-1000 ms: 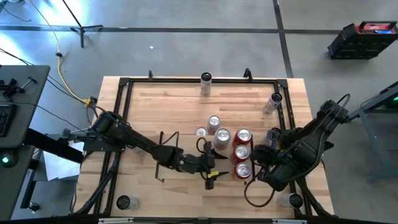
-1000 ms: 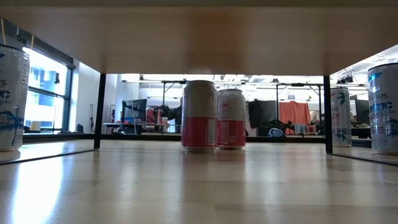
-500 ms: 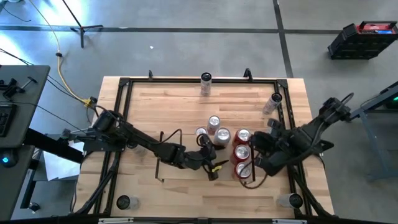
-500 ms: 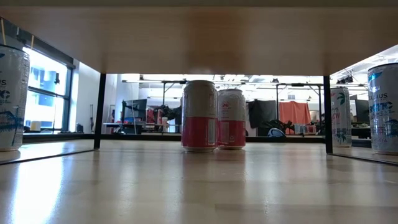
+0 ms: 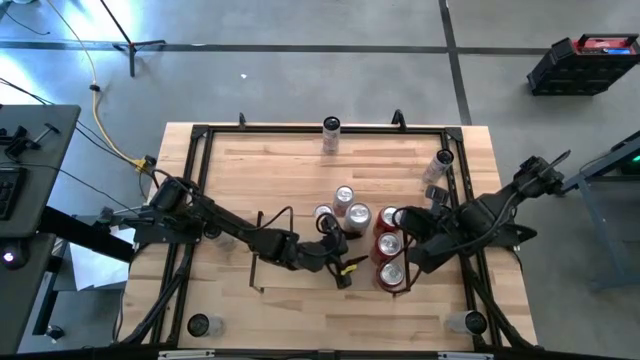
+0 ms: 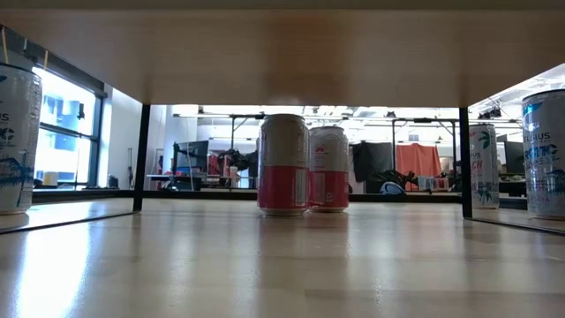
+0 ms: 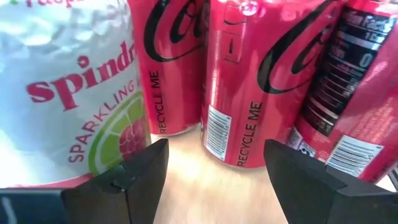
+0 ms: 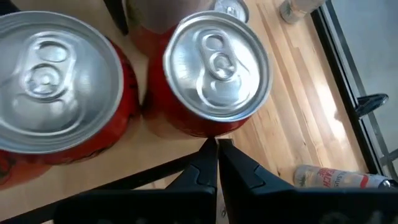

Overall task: Place canned beverage on shelf
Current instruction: Adjust the red-black soda cans on the shelf

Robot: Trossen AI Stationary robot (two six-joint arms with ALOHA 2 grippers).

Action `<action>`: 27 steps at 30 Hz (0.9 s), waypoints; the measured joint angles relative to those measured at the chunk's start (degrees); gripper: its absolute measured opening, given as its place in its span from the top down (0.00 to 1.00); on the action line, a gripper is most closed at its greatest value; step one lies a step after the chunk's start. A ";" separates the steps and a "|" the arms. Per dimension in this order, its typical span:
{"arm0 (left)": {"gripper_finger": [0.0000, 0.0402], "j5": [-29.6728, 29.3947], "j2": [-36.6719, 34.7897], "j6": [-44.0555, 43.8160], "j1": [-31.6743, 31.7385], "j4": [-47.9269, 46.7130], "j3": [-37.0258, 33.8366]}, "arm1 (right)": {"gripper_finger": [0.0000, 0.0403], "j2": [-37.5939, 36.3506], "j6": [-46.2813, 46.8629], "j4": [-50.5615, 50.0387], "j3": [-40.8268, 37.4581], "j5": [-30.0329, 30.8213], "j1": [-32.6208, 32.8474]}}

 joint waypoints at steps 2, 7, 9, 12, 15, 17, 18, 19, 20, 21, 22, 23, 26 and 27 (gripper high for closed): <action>0.37 -0.01 -0.04 0.03 -0.68 -0.01 -0.01 | 1.00 0.00 -0.88 0.00 0.00 -0.45 0.00; 0.37 0.11 -1.19 0.47 -3.11 -0.15 0.00 | 1.00 -0.06 -2.39 -0.62 0.00 1.19 -0.04; 0.37 -0.16 -2.07 0.70 -3.93 -0.53 0.00 | 1.00 -0.14 -3.42 -0.63 0.00 1.85 -0.30; 0.37 -0.79 -3.81 2.61 -5.02 -1.03 -0.02 | 1.00 -0.17 -3.82 -0.42 0.00 1.95 -0.85; 0.37 -1.72 -6.08 4.08 -5.86 -2.37 0.00 | 1.00 -0.17 -4.80 0.36 0.00 1.89 -1.28; 0.37 -2.01 -7.53 4.09 -6.22 -4.33 0.00 | 1.00 -0.17 -5.81 2.05 0.00 1.56 -1.31; 0.37 -2.01 -8.16 4.10 -6.29 -5.27 0.00 | 1.00 -0.17 -5.90 2.35 0.00 1.23 -1.27; 0.37 -2.03 -8.78 4.07 -6.40 -6.48 0.00 | 1.00 -0.17 -5.85 2.17 0.00 0.75 -1.27; 0.37 -2.18 -9.34 4.07 -6.55 -7.53 0.00 | 1.00 -0.17 -5.45 1.82 0.00 0.64 -1.27; 0.37 -2.49 -9.75 4.06 -6.55 -8.28 0.00 | 1.00 -0.17 -5.14 1.50 0.02 0.48 -1.11; 0.37 -2.97 -10.06 3.89 -6.55 -9.01 0.00 | 1.00 -0.19 -4.68 1.22 0.02 0.32 -0.84; 0.37 -3.25 -10.30 3.49 -6.57 -9.80 0.00 | 1.00 -0.25 -4.30 0.91 0.10 0.28 -0.56; 0.37 -3.60 -10.45 1.77 -6.42 -11.14 0.00 | 1.00 -0.35 -3.94 0.91 1.98 0.31 0.43; 0.37 -3.61 -10.34 1.02 -6.16 -11.14 0.00 | 1.00 -0.35 -3.92 0.92 2.87 0.33 0.94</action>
